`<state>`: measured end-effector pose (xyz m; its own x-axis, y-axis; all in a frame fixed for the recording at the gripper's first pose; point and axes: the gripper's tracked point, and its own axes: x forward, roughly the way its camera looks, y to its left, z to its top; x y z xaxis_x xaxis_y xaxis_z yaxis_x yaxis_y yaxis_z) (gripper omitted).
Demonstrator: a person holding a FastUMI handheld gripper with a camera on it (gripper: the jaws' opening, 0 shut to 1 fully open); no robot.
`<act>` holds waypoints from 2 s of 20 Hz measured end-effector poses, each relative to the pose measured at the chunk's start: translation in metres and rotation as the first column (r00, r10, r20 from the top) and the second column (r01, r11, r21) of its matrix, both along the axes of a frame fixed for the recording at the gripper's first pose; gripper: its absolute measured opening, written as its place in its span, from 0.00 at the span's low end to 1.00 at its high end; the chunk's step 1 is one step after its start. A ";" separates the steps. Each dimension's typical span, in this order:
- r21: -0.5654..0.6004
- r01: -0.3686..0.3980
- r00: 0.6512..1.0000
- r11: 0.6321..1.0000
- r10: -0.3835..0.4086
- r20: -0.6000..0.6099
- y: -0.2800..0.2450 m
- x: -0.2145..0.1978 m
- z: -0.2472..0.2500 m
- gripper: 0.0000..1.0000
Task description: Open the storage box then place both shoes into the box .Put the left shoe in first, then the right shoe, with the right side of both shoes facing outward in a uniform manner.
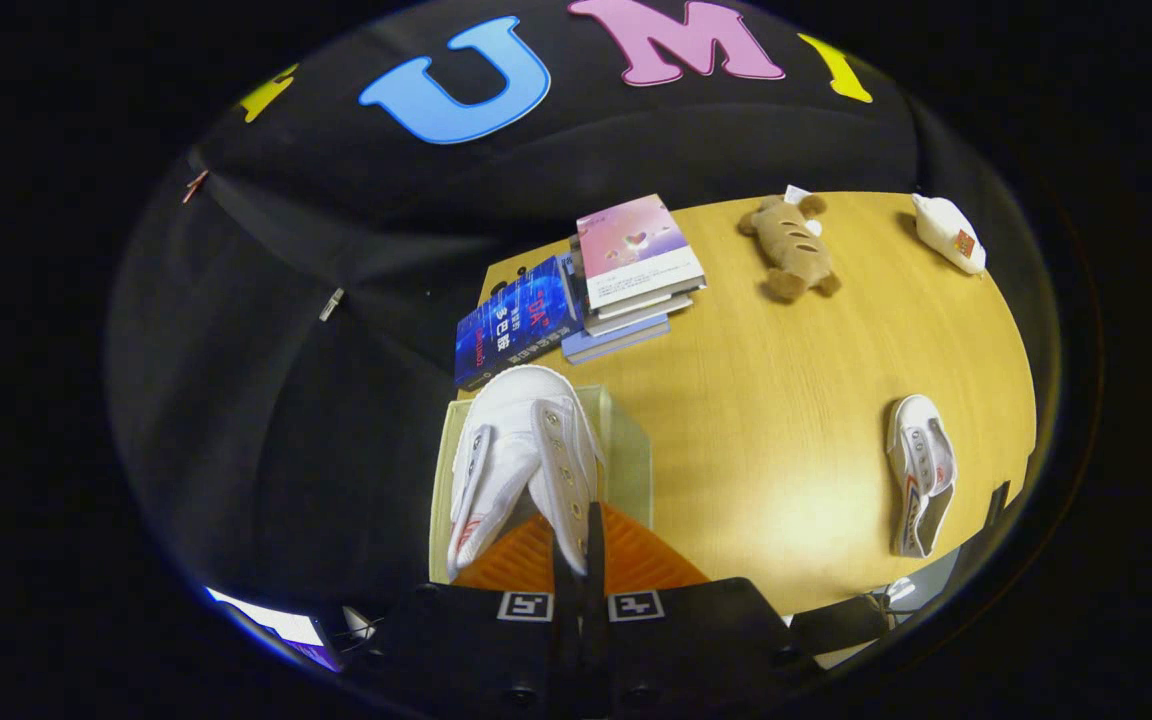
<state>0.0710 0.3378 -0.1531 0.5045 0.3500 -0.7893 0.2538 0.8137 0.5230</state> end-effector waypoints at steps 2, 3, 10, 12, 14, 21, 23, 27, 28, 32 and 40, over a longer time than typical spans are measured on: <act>-0.010 -0.012 0.999 1.000 0.011 -0.033 0.027 0.004 -0.009 0.05; -0.011 -0.009 0.998 1.000 0.008 -0.060 0.040 0.005 -0.015 0.05; -0.047 -0.003 0.969 0.999 -0.009 -0.247 0.095 0.008 -0.076 0.05; -0.061 0.000 0.964 0.998 -0.016 -0.265 0.100 0.009 -0.087 0.05; -0.078 -0.002 0.962 0.997 -0.019 -0.271 0.101 0.013 -0.095 0.05; 0.019 0.000 0.958 1.000 0.005 -0.285 0.126 0.022 -0.103 0.16; 0.061 -0.007 0.964 0.998 0.023 -0.264 0.134 0.025 -0.096 0.31; 0.038 -0.054 0.977 0.998 0.060 -0.203 0.131 0.026 -0.091 0.76; 0.042 -0.066 0.978 0.997 0.073 -0.198 0.131 0.024 -0.089 0.83; 0.065 -0.117 0.982 0.991 0.125 -0.144 0.129 0.011 -0.070 0.95; 0.095 -0.208 0.973 0.973 0.196 0.125 0.071 -0.013 0.004 0.96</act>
